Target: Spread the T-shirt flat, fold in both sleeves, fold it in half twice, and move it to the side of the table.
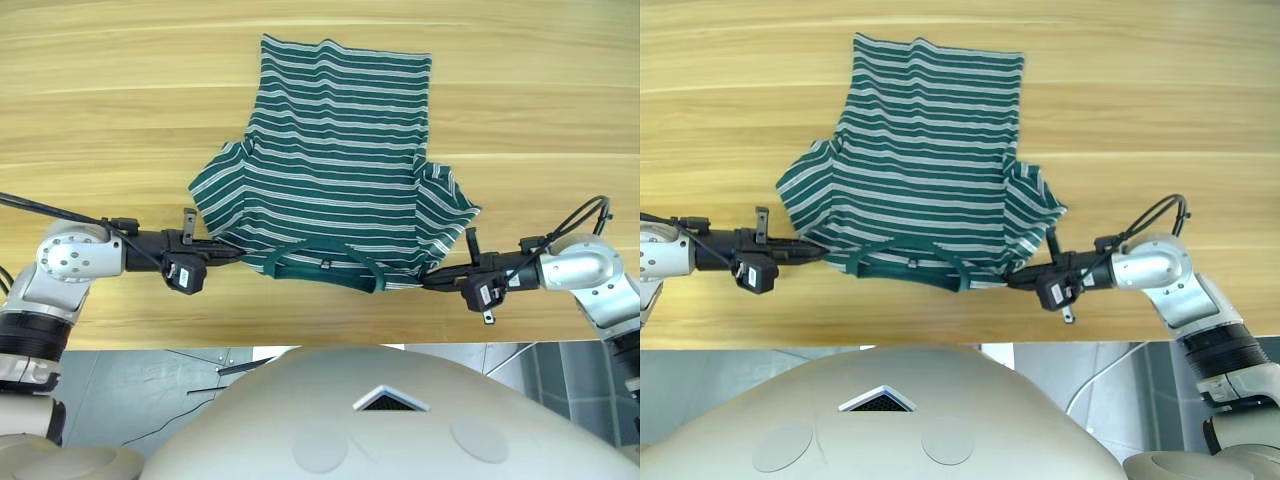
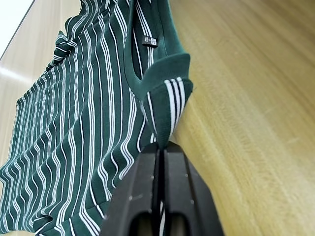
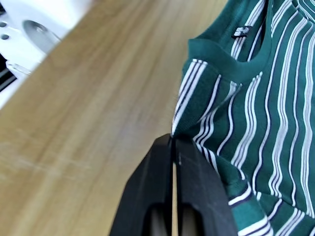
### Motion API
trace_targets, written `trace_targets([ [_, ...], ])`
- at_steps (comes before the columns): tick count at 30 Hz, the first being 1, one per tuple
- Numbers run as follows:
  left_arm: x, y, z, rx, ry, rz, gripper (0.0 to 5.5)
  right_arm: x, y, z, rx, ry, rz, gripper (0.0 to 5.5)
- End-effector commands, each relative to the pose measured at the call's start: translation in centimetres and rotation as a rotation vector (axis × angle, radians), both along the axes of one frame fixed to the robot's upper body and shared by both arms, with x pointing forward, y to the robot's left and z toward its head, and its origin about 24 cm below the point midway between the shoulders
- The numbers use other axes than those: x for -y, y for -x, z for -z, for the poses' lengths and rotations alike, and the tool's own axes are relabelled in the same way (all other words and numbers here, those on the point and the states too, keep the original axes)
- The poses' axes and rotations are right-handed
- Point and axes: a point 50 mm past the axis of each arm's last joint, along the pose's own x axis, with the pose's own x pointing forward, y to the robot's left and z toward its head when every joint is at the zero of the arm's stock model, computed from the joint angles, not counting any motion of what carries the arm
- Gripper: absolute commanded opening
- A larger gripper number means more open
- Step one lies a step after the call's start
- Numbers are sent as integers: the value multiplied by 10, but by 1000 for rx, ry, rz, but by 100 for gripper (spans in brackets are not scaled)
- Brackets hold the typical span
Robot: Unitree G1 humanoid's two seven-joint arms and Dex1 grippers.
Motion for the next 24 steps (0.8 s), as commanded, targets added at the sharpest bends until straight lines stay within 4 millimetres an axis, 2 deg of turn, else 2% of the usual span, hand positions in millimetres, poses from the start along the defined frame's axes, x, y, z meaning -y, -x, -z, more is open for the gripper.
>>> trace_targets([
  [1,0,-1,-2,-3,-32,15,0,2,5,-6,-26,-14,-3,4],
  [2,0,0,-2,-12,-33,18,0,2,5,-7,-29,-19,0,27],
  [5,1,3,-7,-40,-15,34,60,5,4,-11,-19,-27,23,78],
  [9,1,9,-21,-51,38,57,125,6,8,-31,11,-118,15,149],
  [14,2,17,-25,-77,86,73,207,8,8,-40,35,-147,8,244],
  [16,2,17,-33,-70,138,77,237,13,-1,-50,90,-182,61,278],
  [18,0,9,-39,-33,180,47,239,20,-18,-57,156,-202,156,313],
  [21,-3,-6,-42,19,210,-10,239,30,-38,-56,221,-183,270,313],
  [24,-5,-23,-38,53,219,-63,216,37,-51,-47,268,-102,341,268],
])
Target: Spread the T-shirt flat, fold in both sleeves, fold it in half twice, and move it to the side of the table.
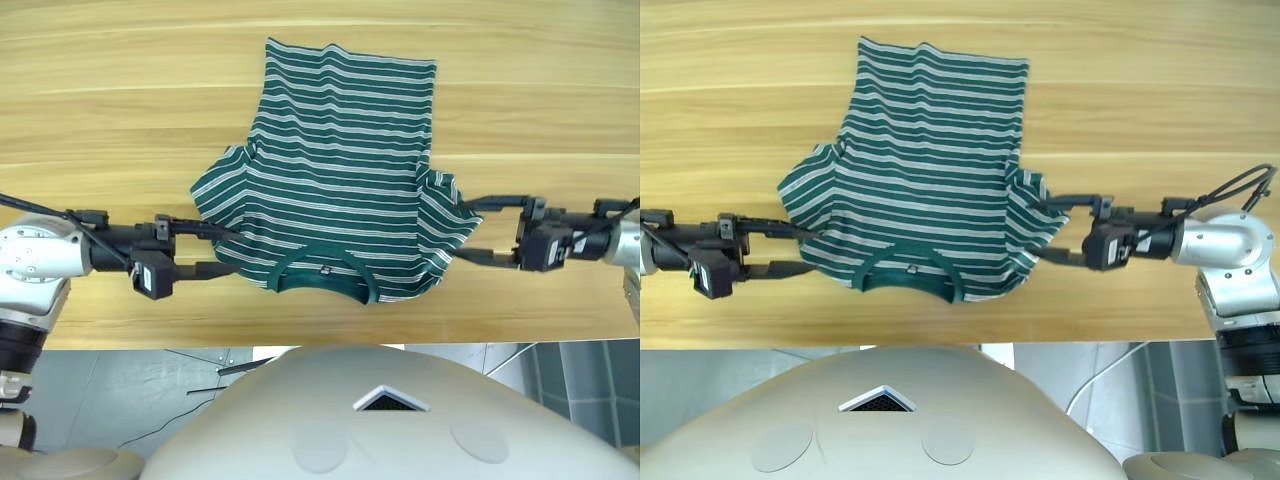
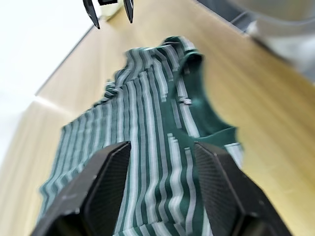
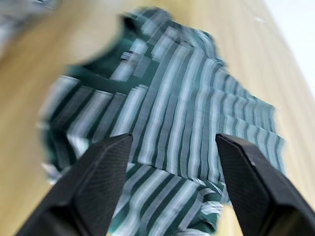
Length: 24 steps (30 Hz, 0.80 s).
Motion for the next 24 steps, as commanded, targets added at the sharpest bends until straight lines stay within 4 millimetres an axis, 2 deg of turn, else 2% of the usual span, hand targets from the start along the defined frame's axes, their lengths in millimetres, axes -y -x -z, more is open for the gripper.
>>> trace_targets([
  [1,-3,-23,4,38,5,-78,200,10,-19,11,48,111,120,252],
  [4,-4,-35,10,56,-2,-122,160,12,-23,21,52,170,138,206],
  [9,-4,-62,27,122,-82,-224,95,12,-19,30,30,214,110,128],
  [15,4,-63,50,104,-142,-196,0,10,-14,32,14,212,72,11],
  [24,1,-56,61,60,-201,-164,0,17,-13,45,-24,269,95,2],
])
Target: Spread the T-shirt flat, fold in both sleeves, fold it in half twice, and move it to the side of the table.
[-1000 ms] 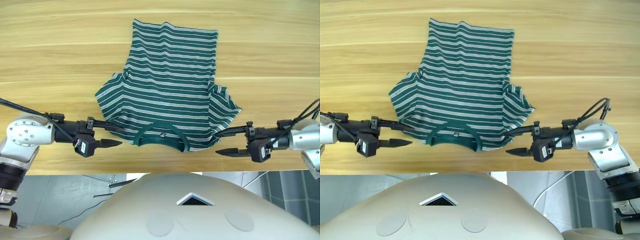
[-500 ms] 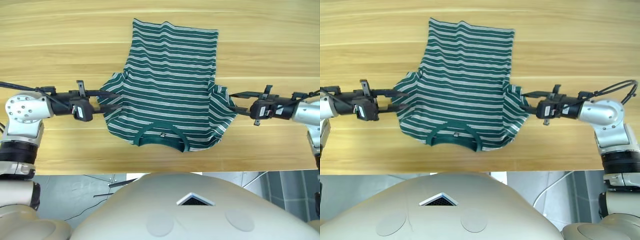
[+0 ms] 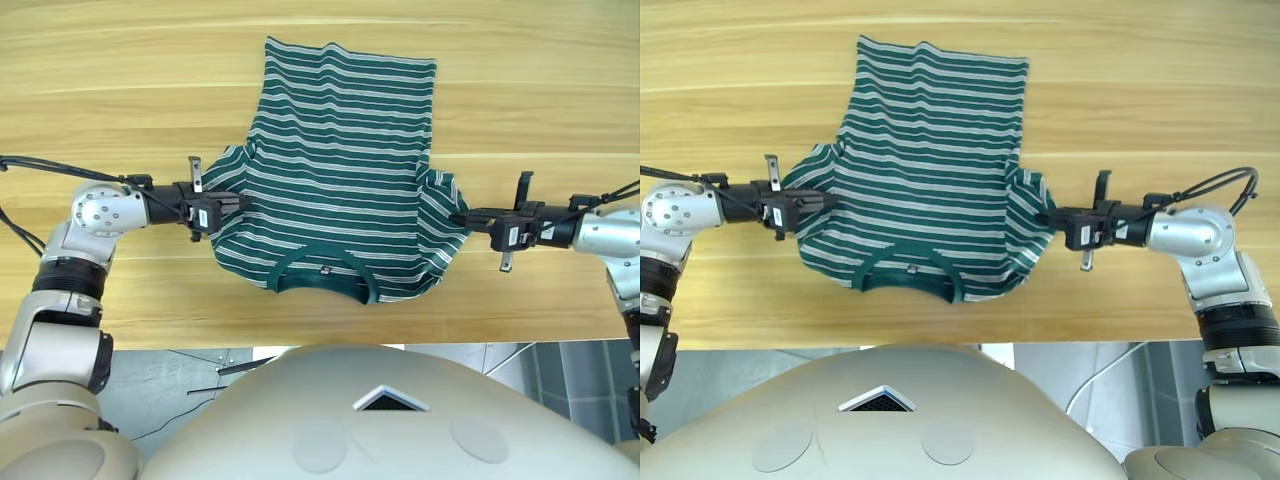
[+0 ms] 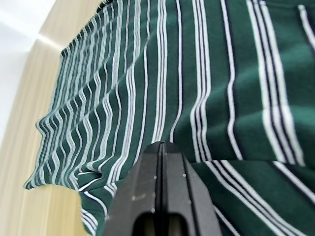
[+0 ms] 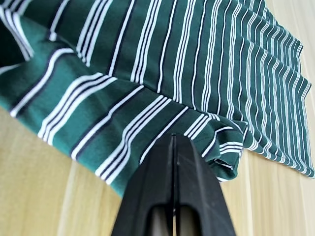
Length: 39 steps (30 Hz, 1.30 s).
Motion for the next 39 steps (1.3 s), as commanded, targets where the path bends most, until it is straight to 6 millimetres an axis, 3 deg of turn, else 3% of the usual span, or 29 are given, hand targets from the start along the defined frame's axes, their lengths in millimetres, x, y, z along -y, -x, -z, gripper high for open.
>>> trace_targets([
  [1,-2,0,-1,6,-17,12,0,10,-1,11,-34,86,26,2],
  [4,0,-1,1,7,-18,9,0,24,-4,24,-69,168,81,2],
  [11,4,-1,6,13,-12,2,0,36,-1,29,-85,168,104,2],
  [16,5,-1,10,12,-20,-7,0,43,1,13,-29,127,121,2],
  [23,12,9,19,-39,10,23,0,47,-12,-8,72,91,165,2],
  [32,11,11,-2,-10,78,47,0,38,-16,-6,76,67,148,2],
  [39,-16,4,-28,117,38,-62,0,33,-18,-5,75,49,143,2],
])
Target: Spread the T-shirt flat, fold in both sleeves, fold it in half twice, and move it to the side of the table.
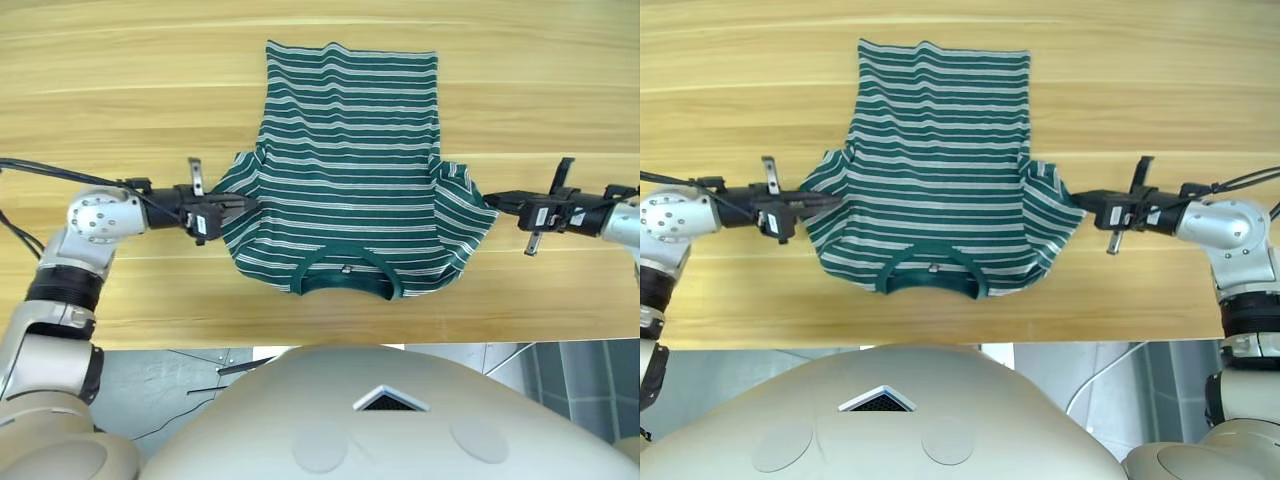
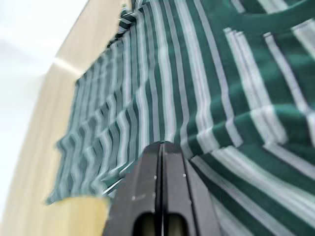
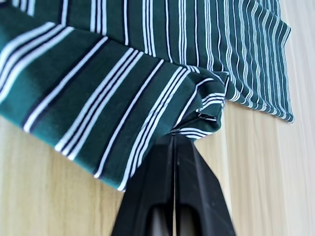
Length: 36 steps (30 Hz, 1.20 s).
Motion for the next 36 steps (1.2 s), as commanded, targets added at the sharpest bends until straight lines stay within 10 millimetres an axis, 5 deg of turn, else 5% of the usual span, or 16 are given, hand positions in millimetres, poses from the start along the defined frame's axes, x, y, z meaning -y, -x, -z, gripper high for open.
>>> trace_targets([
  [1,-17,-1,-9,39,-51,-66,0,-5,-3,-2,12,-17,-10,2],
  [10,-60,16,-30,37,-176,-180,113,-7,-3,-2,20,-40,-10,0],
  [17,-55,26,-12,59,-247,-163,236,-7,-2,-1,25,-57,-3,0],
  [28,-38,25,27,75,-358,-144,242,-8,-3,6,10,-73,-4,0],
  [36,-39,27,35,73,-378,-122,215,-8,-2,10,0,-83,-6,0],
])
